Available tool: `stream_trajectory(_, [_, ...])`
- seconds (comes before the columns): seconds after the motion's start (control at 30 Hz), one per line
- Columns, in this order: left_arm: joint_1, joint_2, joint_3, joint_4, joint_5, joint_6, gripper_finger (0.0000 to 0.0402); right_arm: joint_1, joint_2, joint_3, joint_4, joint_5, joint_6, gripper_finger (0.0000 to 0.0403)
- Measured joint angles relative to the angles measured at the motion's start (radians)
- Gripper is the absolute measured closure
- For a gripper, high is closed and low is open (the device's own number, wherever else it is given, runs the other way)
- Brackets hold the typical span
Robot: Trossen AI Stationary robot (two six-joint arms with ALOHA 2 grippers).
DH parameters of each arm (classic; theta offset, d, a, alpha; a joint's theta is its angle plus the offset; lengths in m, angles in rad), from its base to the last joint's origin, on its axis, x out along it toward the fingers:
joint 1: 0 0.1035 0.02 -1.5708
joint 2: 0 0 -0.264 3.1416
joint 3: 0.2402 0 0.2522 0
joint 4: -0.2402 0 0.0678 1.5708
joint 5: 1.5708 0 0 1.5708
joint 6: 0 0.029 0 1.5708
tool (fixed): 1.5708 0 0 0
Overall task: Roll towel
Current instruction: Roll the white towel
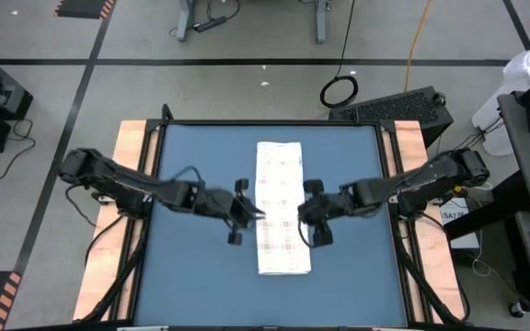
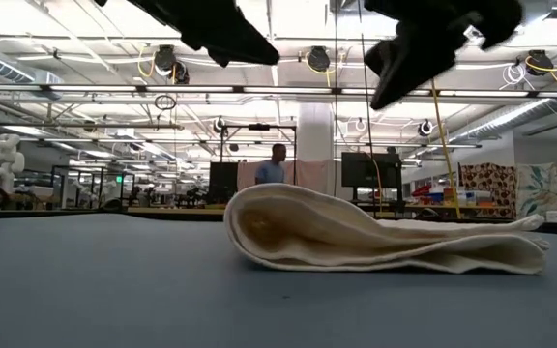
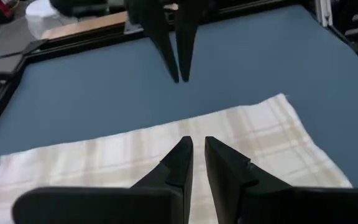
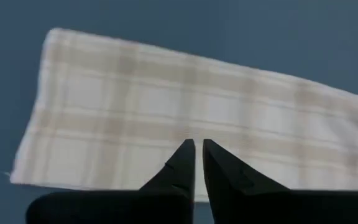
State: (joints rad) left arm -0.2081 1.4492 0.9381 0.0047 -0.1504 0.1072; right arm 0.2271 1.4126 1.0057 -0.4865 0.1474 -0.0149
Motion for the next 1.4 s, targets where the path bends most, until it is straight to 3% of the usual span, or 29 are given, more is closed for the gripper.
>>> stream_trajectory(0.2, [-0.105,0.141,0.009,0.226,-0.098,-0.038,0.0335,0.112,0.0,-0.134,0.165,0.008,0.194,0.0345])
stream_trajectory(0.37, [-0.14,0.203,0.042,0.227,-0.124,-0.151,0.0285,0.219,0.0,-0.179,0.188,0.066,0.344,0.0323])
stream_trajectory(0.57, [-0.196,0.233,0.042,0.22,-0.189,-0.155,0.0233,0.327,0.0,-0.2,0.235,0.215,0.464,0.0306])
stream_trajectory(1.0, [-0.334,0.233,0.042,0.172,-0.247,-0.257,0.022,0.49,0.0,-0.2,0.231,0.283,0.65,0.0298])
stream_trajectory(1.2, [-0.374,0.25,0.042,0.133,-0.227,-0.239,0.0219,0.584,0.014,-0.2,0.236,0.398,0.663,0.0298])
stream_trajectory(1.4, [-0.418,0.322,0.042,0.162,-0.24,-0.137,0.0159,0.629,0.078,-0.201,0.305,0.432,0.708,0.0298])
